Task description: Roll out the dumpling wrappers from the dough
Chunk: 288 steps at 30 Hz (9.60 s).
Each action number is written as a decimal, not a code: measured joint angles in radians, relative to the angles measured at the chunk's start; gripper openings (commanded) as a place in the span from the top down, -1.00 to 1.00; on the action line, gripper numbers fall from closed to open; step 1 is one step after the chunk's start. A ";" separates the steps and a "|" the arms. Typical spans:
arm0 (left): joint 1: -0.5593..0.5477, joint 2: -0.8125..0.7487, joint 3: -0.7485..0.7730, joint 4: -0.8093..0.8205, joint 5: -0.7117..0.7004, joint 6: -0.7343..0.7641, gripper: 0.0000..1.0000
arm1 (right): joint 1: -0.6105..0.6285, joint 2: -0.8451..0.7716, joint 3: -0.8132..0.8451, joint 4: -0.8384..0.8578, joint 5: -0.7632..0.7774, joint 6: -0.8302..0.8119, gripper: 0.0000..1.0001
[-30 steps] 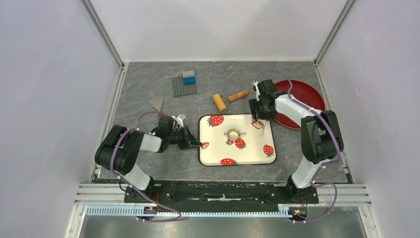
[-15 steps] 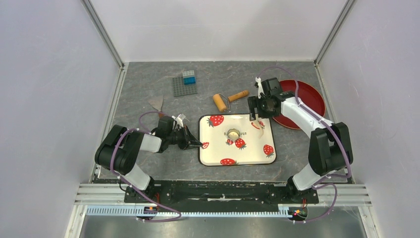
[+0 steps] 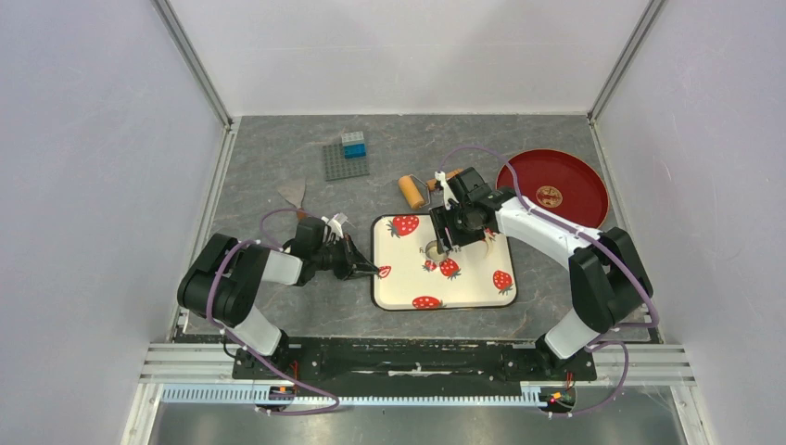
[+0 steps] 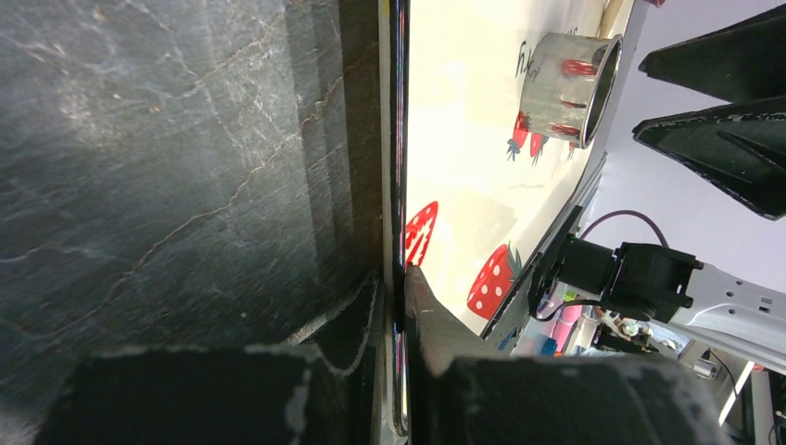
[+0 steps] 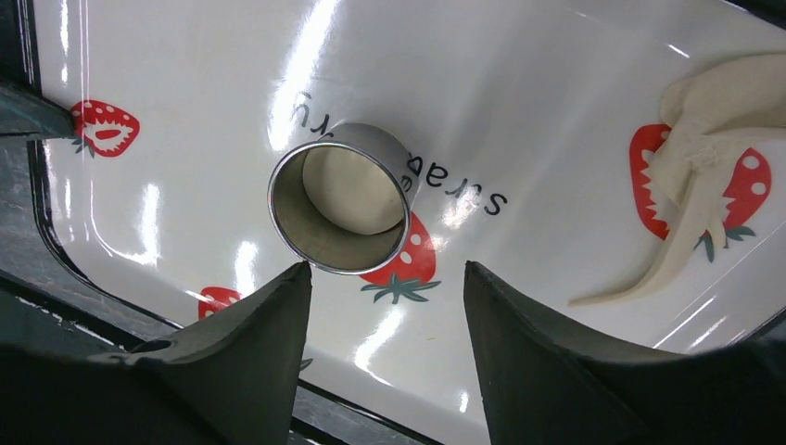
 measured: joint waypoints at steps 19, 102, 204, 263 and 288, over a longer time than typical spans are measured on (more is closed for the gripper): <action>0.000 0.000 0.000 0.000 0.000 0.000 0.96 | 0.011 0.109 0.000 0.029 0.020 0.025 0.49; -0.001 -0.632 -0.030 -0.423 -0.088 0.006 -0.29 | -0.359 -0.582 -0.265 -0.120 -0.092 0.008 -0.96; -0.391 -0.562 0.390 -0.996 -0.439 0.921 0.96 | -0.359 -0.587 -0.195 -0.147 -0.590 -0.029 -0.96; -0.698 -0.278 0.433 -0.792 -0.791 0.753 0.96 | -0.266 -0.596 -0.406 -0.098 -0.143 0.079 -0.82; -0.418 -0.431 0.266 -0.802 -0.715 0.922 0.96 | -0.527 -0.435 -0.409 -0.178 -0.107 -0.073 -0.83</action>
